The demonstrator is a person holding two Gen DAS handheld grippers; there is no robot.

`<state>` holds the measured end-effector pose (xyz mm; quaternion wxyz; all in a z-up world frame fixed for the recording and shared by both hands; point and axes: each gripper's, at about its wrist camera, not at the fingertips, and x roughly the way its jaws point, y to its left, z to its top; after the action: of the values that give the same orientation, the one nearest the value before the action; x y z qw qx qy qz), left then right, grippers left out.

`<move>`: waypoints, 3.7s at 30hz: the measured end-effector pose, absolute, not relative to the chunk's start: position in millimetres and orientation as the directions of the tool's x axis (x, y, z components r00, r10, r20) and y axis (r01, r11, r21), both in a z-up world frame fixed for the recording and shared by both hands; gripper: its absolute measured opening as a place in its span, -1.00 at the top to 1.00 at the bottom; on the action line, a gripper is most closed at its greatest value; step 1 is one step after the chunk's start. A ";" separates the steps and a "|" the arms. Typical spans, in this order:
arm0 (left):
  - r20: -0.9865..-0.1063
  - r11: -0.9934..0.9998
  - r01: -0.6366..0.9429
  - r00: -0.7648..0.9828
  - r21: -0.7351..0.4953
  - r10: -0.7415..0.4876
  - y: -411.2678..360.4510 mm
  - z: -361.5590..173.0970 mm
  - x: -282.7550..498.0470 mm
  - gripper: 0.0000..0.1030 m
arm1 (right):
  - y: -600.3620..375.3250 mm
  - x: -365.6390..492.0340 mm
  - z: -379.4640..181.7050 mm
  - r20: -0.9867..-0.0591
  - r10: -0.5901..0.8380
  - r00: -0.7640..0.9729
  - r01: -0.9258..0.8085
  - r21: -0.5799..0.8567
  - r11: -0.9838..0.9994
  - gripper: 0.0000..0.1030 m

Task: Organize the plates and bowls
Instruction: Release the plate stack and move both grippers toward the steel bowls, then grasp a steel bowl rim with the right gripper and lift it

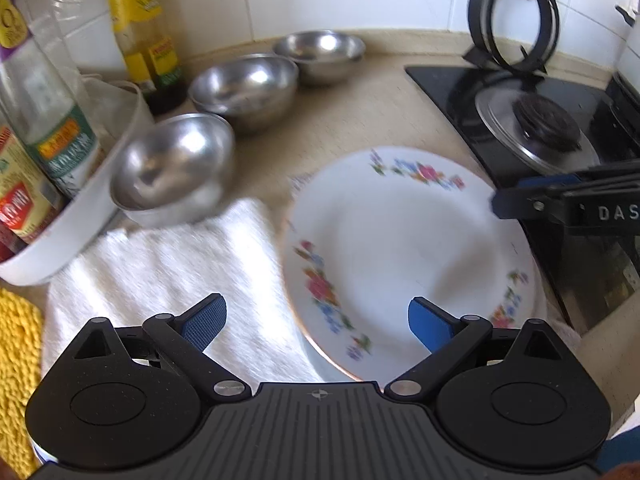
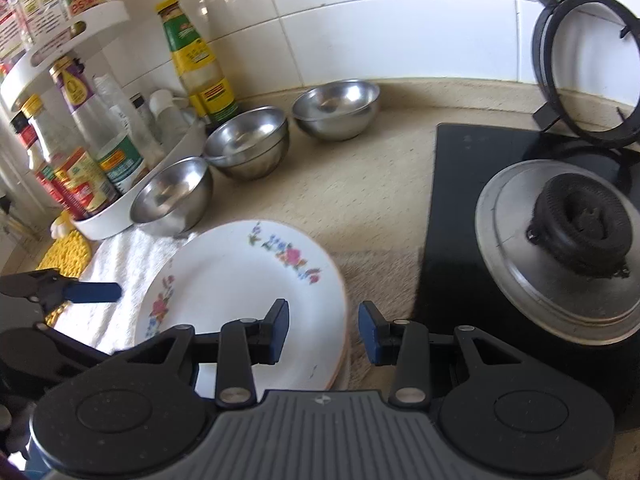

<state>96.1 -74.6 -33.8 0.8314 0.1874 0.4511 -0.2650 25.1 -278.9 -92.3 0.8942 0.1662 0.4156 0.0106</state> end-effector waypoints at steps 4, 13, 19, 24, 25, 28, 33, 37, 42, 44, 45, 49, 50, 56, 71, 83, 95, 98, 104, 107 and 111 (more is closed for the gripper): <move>-0.863 0.778 0.626 0.420 0.051 -0.282 -85.5 -43.5 88.5 -0.93 | -275.5 25.9 -96.1 -0.744 0.187 0.642 0.079 0.306 0.949 0.19; -0.868 0.789 0.611 0.423 0.060 -0.262 -97.2 -47.3 72.9 -1.00 | -269.9 21.7 -99.9 -0.727 0.387 0.567 -0.092 0.411 0.907 -0.03; -0.863 0.799 0.596 0.440 0.077 -0.246 -93.6 -44.5 69.4 -0.99 | -262.7 25.5 -90.8 -0.717 0.380 0.584 -0.125 0.384 0.915 -0.02; -0.854 0.813 0.575 0.464 0.089 -0.235 -85.1 -40.1 78.0 -0.99 | -259.0 37.7 -86.1 -0.721 0.363 0.590 -0.121 0.366 0.923 -0.02; -0.850 0.815 0.572 0.472 0.094 -0.233 -84.2 -38.4 80.5 -0.99 | -257.9 40.1 -84.9 -0.721 0.362 0.590 -0.123 0.363 0.924 -0.02; -0.840 0.828 0.552 0.493 0.099 -0.228 -76.6 -32.1 92.2 -1.00 | -257.1 52.7 -80.0 -0.720 0.357 0.595 -0.129 0.353 0.927 -0.02; -0.833 0.874 0.472 0.526 0.116 -0.174 -55.8 -28.1 124.6 -1.00 | -252.6 84.6 -72.0 -0.723 0.331 0.607 -0.141 0.312 0.940 -0.02; -0.832 0.914 0.395 0.535 0.088 -0.151 -40.2 -22.2 156.4 -1.00 | -249.2 119.0 -63.8 -0.713 0.334 0.617 -0.161 0.301 0.940 -0.02; -0.836 0.956 0.289 0.535 0.043 -0.124 -29.5 -21.8 193.8 -1.00 | -237.3 171.9 -70.6 -0.726 0.370 0.580 -0.161 0.343 0.926 -0.02; -0.833 0.967 0.252 0.542 0.034 -0.112 -27.3 -22.6 204.0 -1.00 | -231.6 190.4 -75.5 -0.731 0.391 0.559 -0.154 0.372 0.915 -0.02; -0.829 0.971 0.239 0.546 0.021 -0.117 -26.0 -22.8 207.6 -1.00 | -228.5 198.0 -77.5 -0.731 0.402 0.551 -0.157 0.383 0.910 -0.02; -0.808 0.983 0.178 0.573 -0.035 -0.133 -14.9 -19.5 219.5 -0.99 | -218.6 222.0 -84.3 -0.730 0.427 0.533 -0.166 0.405 0.899 -0.02; -0.809 0.986 0.165 0.575 -0.034 -0.124 -14.0 -20.8 223.0 -0.99 | -217.1 226.7 -86.3 -0.729 0.435 0.528 -0.166 0.414 0.895 0.01; -0.826 0.990 0.122 0.548 -0.077 -0.132 -9.5 -32.6 239.0 -0.69 | -214.1 247.6 -101.2 -0.733 0.478 0.485 -0.155 0.465 0.871 0.13; -0.863 0.981 0.179 0.479 -0.082 -0.159 -19.2 -57.4 251.4 -0.07 | -213.7 258.9 -127.0 -0.756 0.522 0.394 -0.145 0.510 0.848 0.53; -0.835 0.926 0.369 0.481 -0.083 -0.267 -67.7 -36.0 211.8 -0.25 | -261.3 203.3 -97.1 -0.760 0.473 0.446 -0.111 0.477 0.872 0.53; -0.850 0.858 0.509 0.418 -0.072 -0.319 -127.7 -45.1 210.2 -0.26 | -313.8 178.4 -99.0 -0.792 0.387 0.473 0.025 0.451 0.892 0.53; -0.853 0.845 0.531 0.411 -0.065 -0.324 -138.8 -48.7 212.2 -0.26 | -322.2 178.6 -102.9 -0.801 0.373 0.469 0.047 0.444 0.895 0.53; -0.866 0.831 0.552 0.384 -0.064 -0.321 -149.2 -61.1 218.0 -0.30 | -332.2 179.3 -113.2 -0.817 0.349 0.458 0.085 0.431 0.898 0.48; -0.858 0.831 0.554 0.400 -0.054 -0.323 -146.6 -56.8 218.2 -0.45 | -338.7 178.4 -115.2 -0.823 0.343 0.452 0.098 0.428 0.898 0.47; -0.839 0.837 0.546 0.436 -0.041 -0.325 -139.3 -42.6 220.0 -0.45 | -349.2 175.3 -108.8 -0.817 0.335 0.470 0.104 0.428 0.898 0.47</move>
<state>220.0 -139.3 -42.6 0.8388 0.1193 0.4634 -0.2598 175.3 -349.2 -108.8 0.8298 0.2152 0.5102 0.0697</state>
